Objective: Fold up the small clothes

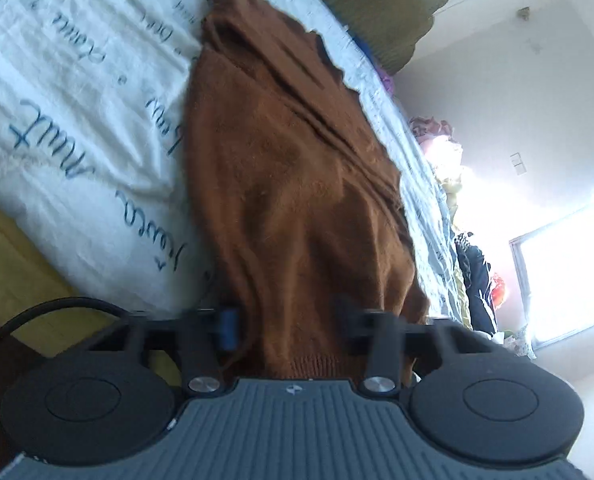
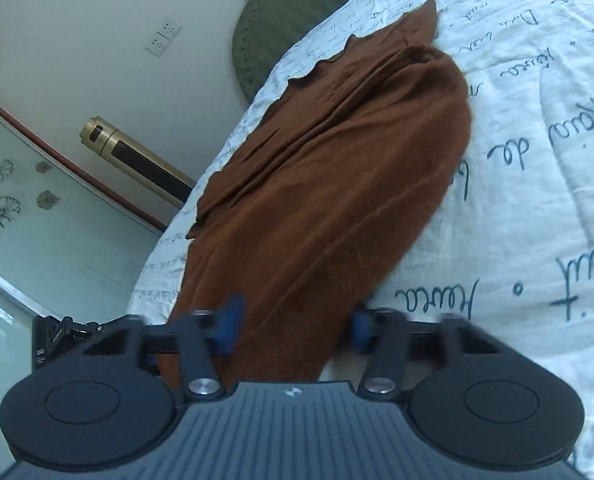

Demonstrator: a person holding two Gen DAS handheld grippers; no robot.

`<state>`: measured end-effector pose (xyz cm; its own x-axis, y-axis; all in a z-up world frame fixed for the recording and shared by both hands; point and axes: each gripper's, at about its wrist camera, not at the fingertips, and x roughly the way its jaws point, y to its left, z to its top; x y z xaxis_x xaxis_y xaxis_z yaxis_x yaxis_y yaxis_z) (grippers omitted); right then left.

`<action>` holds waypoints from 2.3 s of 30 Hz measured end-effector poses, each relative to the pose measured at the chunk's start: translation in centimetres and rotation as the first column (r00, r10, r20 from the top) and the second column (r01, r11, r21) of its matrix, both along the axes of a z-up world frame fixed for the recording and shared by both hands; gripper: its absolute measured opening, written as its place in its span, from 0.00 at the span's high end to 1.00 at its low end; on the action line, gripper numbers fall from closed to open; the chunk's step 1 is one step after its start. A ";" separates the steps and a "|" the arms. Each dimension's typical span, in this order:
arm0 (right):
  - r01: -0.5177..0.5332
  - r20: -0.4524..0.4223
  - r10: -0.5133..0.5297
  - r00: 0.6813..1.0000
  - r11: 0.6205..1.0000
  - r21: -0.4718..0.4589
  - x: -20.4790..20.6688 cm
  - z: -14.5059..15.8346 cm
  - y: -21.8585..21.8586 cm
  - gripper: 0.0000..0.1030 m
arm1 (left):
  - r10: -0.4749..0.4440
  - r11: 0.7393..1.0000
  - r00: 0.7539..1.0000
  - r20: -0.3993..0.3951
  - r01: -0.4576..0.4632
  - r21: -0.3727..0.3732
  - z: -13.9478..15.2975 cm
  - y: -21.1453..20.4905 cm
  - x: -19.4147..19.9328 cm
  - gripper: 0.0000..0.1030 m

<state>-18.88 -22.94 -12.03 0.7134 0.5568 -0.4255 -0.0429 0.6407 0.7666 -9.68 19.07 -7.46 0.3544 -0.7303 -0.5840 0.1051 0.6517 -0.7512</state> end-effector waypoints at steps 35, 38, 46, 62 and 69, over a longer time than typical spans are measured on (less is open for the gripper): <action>-0.004 0.151 0.214 0.965 0.590 -0.808 -6.5 4.5 8.5 0.90 | 0.104 0.990 0.993 0.064 -0.098 -0.099 -3.9 3.1 -5.2 0.07; 0.030 0.173 0.130 0.976 0.709 -0.704 -7.5 5.5 6.2 0.91 | 0.093 0.993 0.992 0.087 -0.086 -0.079 -3.7 2.8 -5.1 0.21; 0.066 0.130 0.015 0.991 0.804 -0.591 -8.4 4.9 3.8 0.90 | 0.069 0.991 0.996 0.058 -0.062 -0.120 -4.4 2.4 -5.1 0.30; 0.090 0.139 -0.007 0.990 0.791 -0.605 -7.0 3.8 4.6 0.93 | 0.042 0.994 0.997 0.063 -0.036 -0.101 -3.9 1.5 -4.6 0.67; 0.204 0.178 -0.122 0.976 0.793 -0.575 -9.6 4.7 2.0 1.00 | 0.041 0.994 0.998 0.055 -0.035 -0.102 -3.9 1.6 -4.6 0.71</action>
<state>-28.46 -20.91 -7.29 0.8405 0.1000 -0.5325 0.0343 0.9711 0.2364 -14.30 20.67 -11.35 0.4138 -0.7698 -0.4861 0.1261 0.5772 -0.8068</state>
